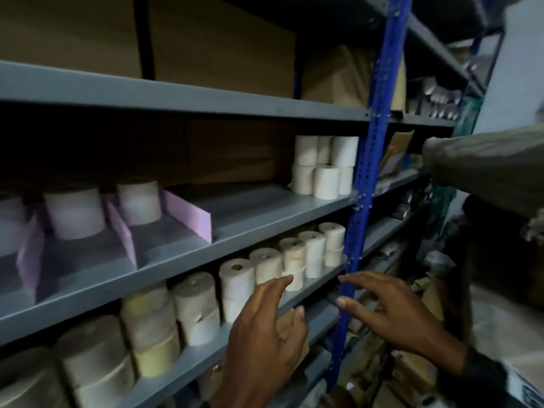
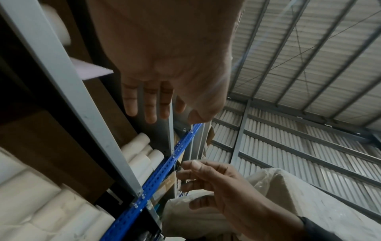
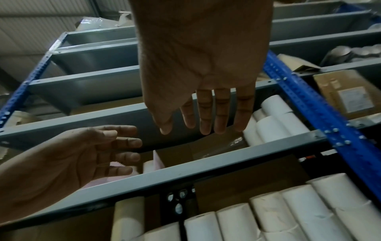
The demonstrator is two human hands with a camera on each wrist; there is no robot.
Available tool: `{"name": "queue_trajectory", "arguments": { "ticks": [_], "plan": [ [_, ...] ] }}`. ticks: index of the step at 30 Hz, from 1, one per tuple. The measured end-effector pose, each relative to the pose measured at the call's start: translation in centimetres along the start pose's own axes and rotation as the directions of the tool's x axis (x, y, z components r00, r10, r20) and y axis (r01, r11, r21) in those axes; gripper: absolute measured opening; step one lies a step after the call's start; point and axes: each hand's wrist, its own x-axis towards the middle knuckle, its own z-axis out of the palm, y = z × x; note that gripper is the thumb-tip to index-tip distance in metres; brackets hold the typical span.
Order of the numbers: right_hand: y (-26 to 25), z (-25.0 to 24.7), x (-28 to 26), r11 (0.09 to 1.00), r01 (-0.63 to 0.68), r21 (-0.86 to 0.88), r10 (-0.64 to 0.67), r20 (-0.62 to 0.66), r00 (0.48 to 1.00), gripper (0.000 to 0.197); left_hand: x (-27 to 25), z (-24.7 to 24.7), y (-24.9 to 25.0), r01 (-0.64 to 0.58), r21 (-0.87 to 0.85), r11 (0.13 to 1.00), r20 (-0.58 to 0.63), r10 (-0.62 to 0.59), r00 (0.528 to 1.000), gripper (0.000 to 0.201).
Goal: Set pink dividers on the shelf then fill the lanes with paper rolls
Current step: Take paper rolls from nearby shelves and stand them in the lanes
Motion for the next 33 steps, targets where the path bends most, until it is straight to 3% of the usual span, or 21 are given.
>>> {"name": "queue_trajectory", "arguments": {
  "ticks": [10,13,18,23,29,33],
  "plan": [
    [10.3,-0.1,9.8,0.997,-0.047,0.055,0.053,-0.125,0.991,0.043,9.7,11.6,-2.9,0.024,-0.057,0.998,0.006,-0.023,1.000,0.050],
    [13.4,0.0,14.4,0.998,-0.017,0.063,0.026,-0.153,0.988,0.040,14.0,14.6,-4.6,0.026,-0.043,0.999,-0.052,-0.028,0.998,0.047],
    [18.5,-0.7,22.5,1.000,0.003,0.025,0.001,-0.147,0.989,0.042,22.4,18.7,-7.0,0.044,-0.040,0.998,-0.174,-0.050,0.984,0.058],
    [22.4,-1.9,28.9,1.000,0.007,-0.009,-0.008,-0.149,0.989,0.044,29.0,22.9,-8.5,0.101,-0.039,0.994,-0.129,-0.105,0.986,0.048],
    [24.7,-2.2,35.8,0.991,0.082,-0.102,-0.092,-0.095,0.991,0.053,35.2,26.9,-8.9,0.227,0.081,0.970,-0.011,-0.227,0.974,0.075],
    [24.8,-2.0,39.7,0.972,0.128,-0.195,-0.125,0.029,0.992,0.056,37.9,28.8,-9.6,0.279,0.190,0.941,0.009,-0.285,0.958,0.080]
  ]
}}
